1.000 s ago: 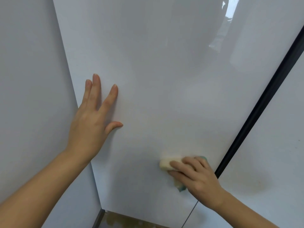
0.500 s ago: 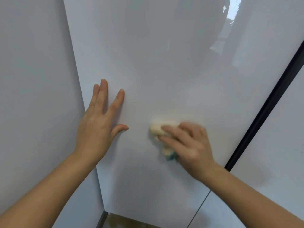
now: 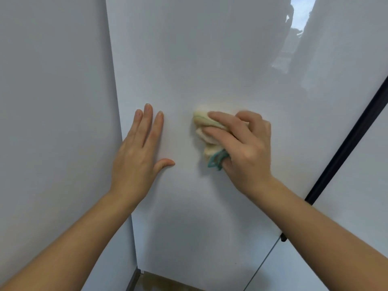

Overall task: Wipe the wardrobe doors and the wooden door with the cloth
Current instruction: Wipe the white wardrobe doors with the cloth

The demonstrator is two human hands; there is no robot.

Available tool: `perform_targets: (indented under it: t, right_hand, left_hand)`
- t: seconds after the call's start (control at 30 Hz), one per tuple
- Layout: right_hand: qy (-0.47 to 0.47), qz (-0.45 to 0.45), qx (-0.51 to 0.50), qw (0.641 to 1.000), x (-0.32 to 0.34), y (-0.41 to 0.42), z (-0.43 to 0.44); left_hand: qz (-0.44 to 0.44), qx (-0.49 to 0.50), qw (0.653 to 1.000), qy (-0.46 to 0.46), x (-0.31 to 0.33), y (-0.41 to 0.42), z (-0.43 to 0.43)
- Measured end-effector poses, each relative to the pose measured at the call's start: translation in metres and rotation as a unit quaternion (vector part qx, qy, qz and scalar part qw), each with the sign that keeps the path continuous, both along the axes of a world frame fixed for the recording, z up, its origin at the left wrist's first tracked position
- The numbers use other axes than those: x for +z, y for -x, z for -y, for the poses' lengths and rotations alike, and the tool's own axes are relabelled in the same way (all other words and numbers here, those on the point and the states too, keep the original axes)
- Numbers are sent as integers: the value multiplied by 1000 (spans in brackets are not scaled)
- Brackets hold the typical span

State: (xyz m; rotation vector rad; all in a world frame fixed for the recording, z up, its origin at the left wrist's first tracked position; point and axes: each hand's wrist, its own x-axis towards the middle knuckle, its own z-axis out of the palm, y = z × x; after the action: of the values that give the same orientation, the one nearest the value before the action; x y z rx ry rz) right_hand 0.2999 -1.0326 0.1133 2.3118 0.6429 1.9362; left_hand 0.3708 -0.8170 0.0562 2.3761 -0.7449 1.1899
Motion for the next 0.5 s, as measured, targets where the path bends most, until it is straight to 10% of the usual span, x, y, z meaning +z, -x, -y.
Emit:
perform_targets:
  t: [0.23, 0.5]
  right_hand:
    - [155, -117, 18, 981, -67, 7, -3]
    - [11, 19, -5, 1000, -26, -11, -25]
  left_hand:
    - [-14, -2, 1000, 6, 1, 3, -1]
    - [-29, -11, 1000, 0, 4, 7, -5]
